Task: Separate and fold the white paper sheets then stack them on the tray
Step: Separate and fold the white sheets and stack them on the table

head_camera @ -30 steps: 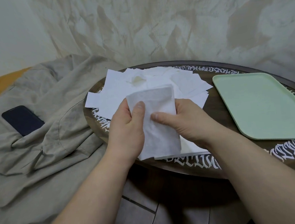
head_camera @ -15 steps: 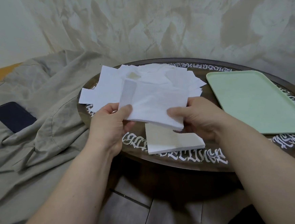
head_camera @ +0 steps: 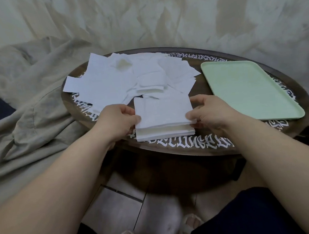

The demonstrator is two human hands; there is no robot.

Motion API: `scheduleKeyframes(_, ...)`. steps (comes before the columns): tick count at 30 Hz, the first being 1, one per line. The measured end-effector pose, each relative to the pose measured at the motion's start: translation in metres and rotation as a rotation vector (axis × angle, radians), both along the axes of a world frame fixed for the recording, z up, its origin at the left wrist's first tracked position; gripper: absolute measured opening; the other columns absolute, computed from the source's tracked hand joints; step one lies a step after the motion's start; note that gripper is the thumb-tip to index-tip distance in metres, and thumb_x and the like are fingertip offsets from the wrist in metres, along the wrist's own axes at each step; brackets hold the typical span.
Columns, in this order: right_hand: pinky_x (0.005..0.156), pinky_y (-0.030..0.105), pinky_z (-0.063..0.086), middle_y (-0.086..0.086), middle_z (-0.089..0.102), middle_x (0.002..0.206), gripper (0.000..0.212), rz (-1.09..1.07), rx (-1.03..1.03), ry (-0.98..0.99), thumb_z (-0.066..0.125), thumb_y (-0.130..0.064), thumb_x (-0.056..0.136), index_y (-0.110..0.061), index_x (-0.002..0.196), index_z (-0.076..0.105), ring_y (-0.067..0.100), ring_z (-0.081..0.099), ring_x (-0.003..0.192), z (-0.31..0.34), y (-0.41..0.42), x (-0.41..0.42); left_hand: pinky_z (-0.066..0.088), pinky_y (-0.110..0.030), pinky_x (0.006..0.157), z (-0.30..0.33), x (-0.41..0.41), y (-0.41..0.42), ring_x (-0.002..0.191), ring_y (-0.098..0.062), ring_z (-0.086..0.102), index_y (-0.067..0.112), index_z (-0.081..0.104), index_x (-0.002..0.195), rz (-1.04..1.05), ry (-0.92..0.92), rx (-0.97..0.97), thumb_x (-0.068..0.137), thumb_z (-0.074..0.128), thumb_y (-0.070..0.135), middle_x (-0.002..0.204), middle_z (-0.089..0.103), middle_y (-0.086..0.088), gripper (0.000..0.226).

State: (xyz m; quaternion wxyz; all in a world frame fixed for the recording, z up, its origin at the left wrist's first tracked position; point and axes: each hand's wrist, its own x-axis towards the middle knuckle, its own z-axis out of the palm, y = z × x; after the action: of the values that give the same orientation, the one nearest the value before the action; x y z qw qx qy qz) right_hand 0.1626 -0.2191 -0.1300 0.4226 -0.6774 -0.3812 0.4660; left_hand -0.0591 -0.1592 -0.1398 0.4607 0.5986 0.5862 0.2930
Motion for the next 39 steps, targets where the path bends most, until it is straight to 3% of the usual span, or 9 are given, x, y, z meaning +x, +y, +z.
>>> scheduleKeyframes(3, 0.061, 0.027, 0.056, 0.01, 0.069, 0.098, 0.04, 0.04, -0.002, -0.013, 0.059, 0.015, 0.08, -0.018, 0.102, 0.063, 0.025, 0.066, 0.084, -0.004, -0.003, 0.0, 0.057, -0.039, 0.073, -0.005, -0.001, 0.0, 0.066, -0.021, 0.06, 0.012, 0.065, 0.081, -0.02, 0.084, 0.032, 0.08, 0.075, 0.008, 0.074, 0.068, -0.006, 0.011)
scheduleKeyframes(5, 0.058, 0.025, 0.055, 0.01, 0.069, 0.096, 0.04, 0.055, -0.004, -0.018, 0.059, 0.015, 0.08, -0.021, 0.095, 0.061, 0.024, 0.067, 0.083, -0.005, -0.004, 0.001, 0.058, -0.043, 0.08, -0.006, -0.002, 0.0, 0.067, -0.022, 0.062, 0.014, 0.065, 0.081, -0.026, 0.122, 0.046, 0.079, 0.076, 0.01, 0.078, 0.07, -0.007, 0.012)
scheduleKeyframes(10, 0.06, 0.026, 0.055, 0.012, 0.07, 0.087, 0.043, 0.055, -0.009, -0.085, 0.06, 0.013, 0.078, -0.015, 0.111, 0.061, 0.022, 0.065, 0.076, -0.009, -0.006, 0.005, 0.057, -0.045, 0.086, -0.005, 0.0, -0.001, 0.081, -0.026, 0.07, 0.016, 0.065, 0.081, -0.07, 0.229, 0.102, 0.077, 0.077, 0.014, 0.082, 0.071, -0.006, 0.014)
scheduleKeyframes(15, 0.066, 0.028, 0.057, 0.013, 0.07, 0.083, 0.045, 0.058, -0.007, -0.151, 0.063, 0.01, 0.076, -0.017, 0.112, 0.06, 0.021, 0.065, 0.076, -0.011, -0.007, 0.009, 0.056, -0.036, 0.081, -0.002, 0.0, -0.003, 0.073, -0.018, 0.068, 0.016, 0.064, 0.088, -0.102, 0.316, 0.128, 0.078, 0.075, 0.016, 0.082, 0.072, -0.002, 0.015)
scheduleKeyframes(23, 0.065, 0.026, 0.058, 0.01, 0.07, 0.083, 0.047, 0.096, 0.004, -0.278, 0.064, 0.005, 0.079, -0.019, 0.118, 0.058, 0.017, 0.065, 0.072, -0.009, -0.007, 0.006, 0.051, -0.032, 0.081, 0.002, 0.0, -0.005, 0.087, -0.019, 0.067, 0.022, 0.059, 0.084, -0.128, 0.419, 0.175, 0.077, 0.073, 0.016, 0.086, 0.072, 0.002, 0.016)
scheduleKeyframes(27, 0.076, 0.038, 0.06, 0.005, 0.069, 0.08, 0.05, 0.115, 0.013, -0.388, 0.065, 0.003, 0.077, -0.02, 0.121, 0.058, 0.019, 0.065, 0.071, -0.008, -0.008, 0.006, 0.051, -0.035, 0.085, 0.0, 0.001, -0.004, 0.092, -0.022, 0.066, 0.021, 0.059, 0.089, -0.137, 0.467, 0.187, 0.077, 0.073, 0.018, 0.091, 0.072, -0.001, 0.019)
scheduleKeyframes(31, 0.081, 0.041, 0.058, 0.003, 0.069, 0.08, 0.05, 0.13, 0.028, -0.432, 0.066, 0.001, 0.077, -0.021, 0.122, 0.058, 0.018, 0.065, 0.073, -0.009, -0.007, 0.005, 0.042, -0.031, 0.074, -0.002, 0.0, -0.004, 0.094, -0.021, 0.062, 0.019, 0.058, 0.103, -0.142, 0.534, 0.218, 0.079, 0.072, 0.019, 0.093, 0.069, 0.001, 0.028)
scheduleKeyframes(36, 0.081, 0.037, 0.057, 0.002, 0.069, 0.082, 0.049, 0.137, 0.034, -0.457, 0.066, -0.001, 0.079, -0.02, 0.123, 0.058, 0.016, 0.065, 0.073, -0.01, -0.007, 0.006, 0.037, -0.03, 0.095, -0.004, 0.008, -0.012, 0.117, -0.021, 0.055, 0.021, 0.064, 0.121, -0.225, 0.551, 0.596, 0.086, 0.069, 0.021, 0.133, 0.054, -0.001, 0.036)
scheduleKeyframes(39, 0.065, 0.024, 0.049, -0.002, 0.067, 0.085, 0.049, 0.154, 0.038, -0.535, 0.068, -0.007, 0.08, -0.02, 0.125, 0.056, 0.012, 0.061, 0.072, -0.012, -0.008, 0.006, 0.035, -0.029, 0.101, -0.014, 0.013, -0.014, 0.126, -0.021, 0.05, 0.023, 0.069, 0.119, -0.45, 0.589, 0.59, 0.09, 0.066, 0.022, 0.141, 0.053, 0.002, 0.029)
